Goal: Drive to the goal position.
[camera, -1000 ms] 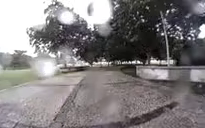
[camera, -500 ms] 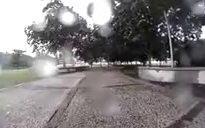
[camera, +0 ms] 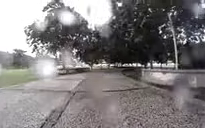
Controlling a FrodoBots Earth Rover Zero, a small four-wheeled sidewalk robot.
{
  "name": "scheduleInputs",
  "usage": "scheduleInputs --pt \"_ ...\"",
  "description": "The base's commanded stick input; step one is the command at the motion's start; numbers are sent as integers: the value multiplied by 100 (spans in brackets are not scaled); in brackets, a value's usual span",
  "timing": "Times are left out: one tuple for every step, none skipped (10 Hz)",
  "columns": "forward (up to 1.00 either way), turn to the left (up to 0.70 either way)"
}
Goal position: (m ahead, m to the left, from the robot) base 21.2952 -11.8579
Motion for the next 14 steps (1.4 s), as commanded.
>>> scheduleInputs --pt "70 0" --pt "70 0" --pt "70 0" --pt "70 0" --pt "70 0" --pt "70 0" --pt "70 0" --pt "70 0" --pt "70 0" --pt "70 0" --pt "70 0" --pt "70 0" --pt "70 0" --pt "70 0"
